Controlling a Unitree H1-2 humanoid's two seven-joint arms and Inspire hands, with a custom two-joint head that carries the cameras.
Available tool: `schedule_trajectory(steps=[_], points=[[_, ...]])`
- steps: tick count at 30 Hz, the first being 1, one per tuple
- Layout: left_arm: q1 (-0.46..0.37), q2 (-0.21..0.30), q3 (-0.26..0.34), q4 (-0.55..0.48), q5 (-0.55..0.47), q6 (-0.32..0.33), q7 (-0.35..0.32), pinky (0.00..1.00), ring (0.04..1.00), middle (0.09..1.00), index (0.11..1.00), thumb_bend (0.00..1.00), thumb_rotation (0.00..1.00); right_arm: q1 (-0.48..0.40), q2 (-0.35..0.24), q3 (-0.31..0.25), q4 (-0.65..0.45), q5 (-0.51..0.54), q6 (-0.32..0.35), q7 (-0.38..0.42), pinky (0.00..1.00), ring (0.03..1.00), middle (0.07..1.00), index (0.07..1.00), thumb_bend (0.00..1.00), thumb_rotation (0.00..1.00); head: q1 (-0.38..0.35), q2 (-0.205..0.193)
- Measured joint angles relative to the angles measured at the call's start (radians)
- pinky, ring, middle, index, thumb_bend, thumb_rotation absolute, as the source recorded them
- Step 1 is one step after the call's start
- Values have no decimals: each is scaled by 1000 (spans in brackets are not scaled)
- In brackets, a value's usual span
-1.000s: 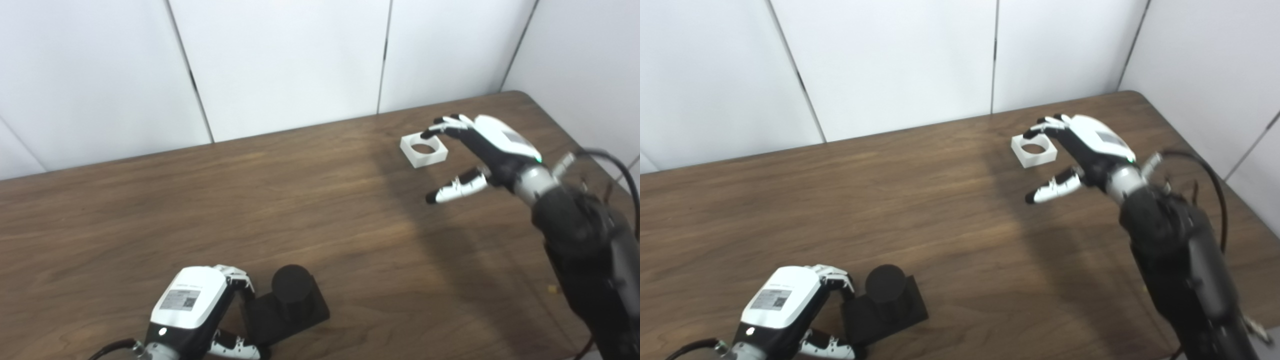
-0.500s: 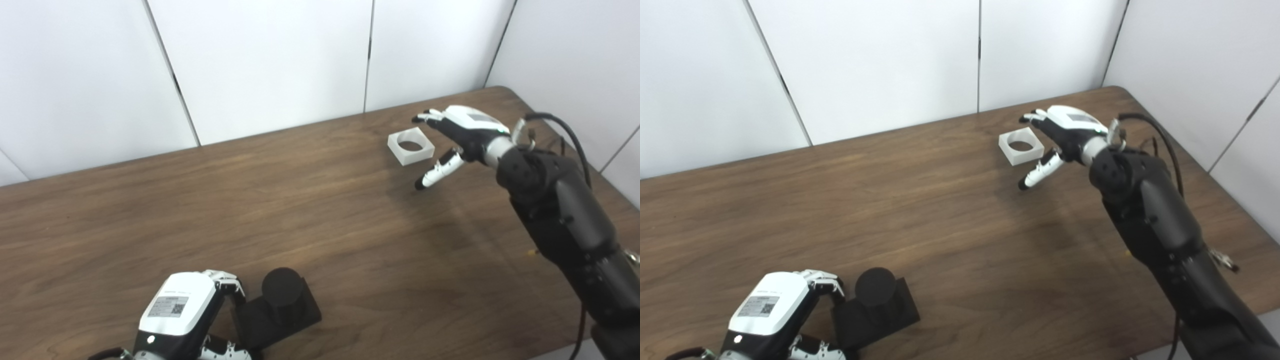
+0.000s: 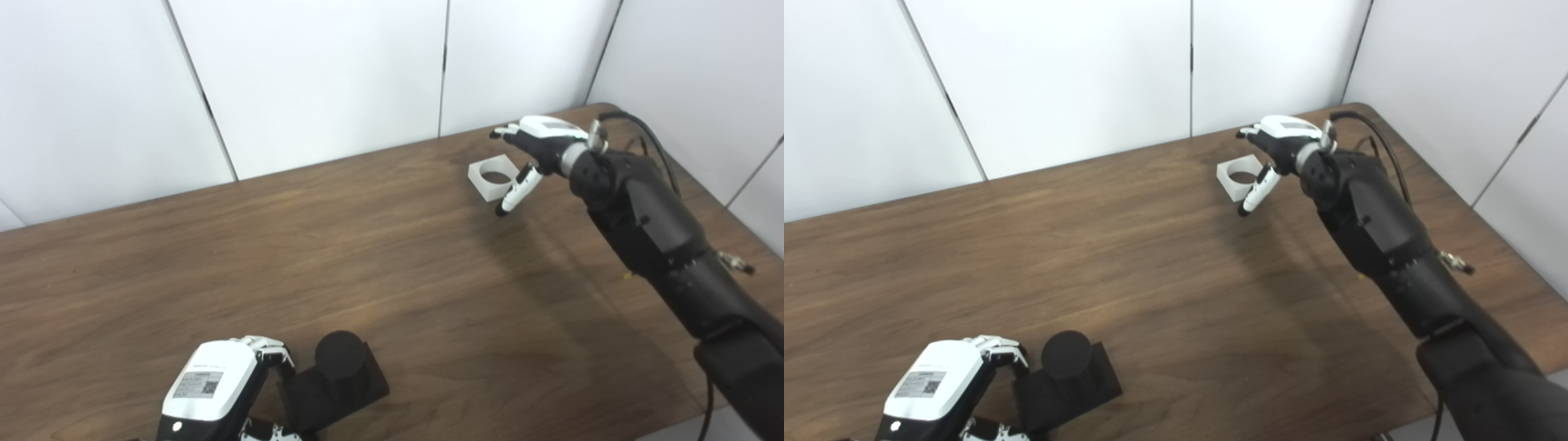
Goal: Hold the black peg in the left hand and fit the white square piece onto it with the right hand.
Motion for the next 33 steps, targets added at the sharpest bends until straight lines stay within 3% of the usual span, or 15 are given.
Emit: schedule_trajectory(steps=[12,21,33], points=[[6,-2,-1,-6,1,5,-4,764,791,747,488,517,49,-68,-8,89,149,-17,-62,-89,1000,1000,978,895,886,187,26,6],[7,-6,-7,-20,11,17,-20,762,791,749,489,516,50,-94,-12,154,226,-39,-75,-101,1000,1000,968,856,883,187,31,8],[7,-9,-10,-35,19,37,-46,756,788,749,489,516,49,-101,-15,183,258,-46,-122,-143,980,957,916,838,830,177,43,11]])
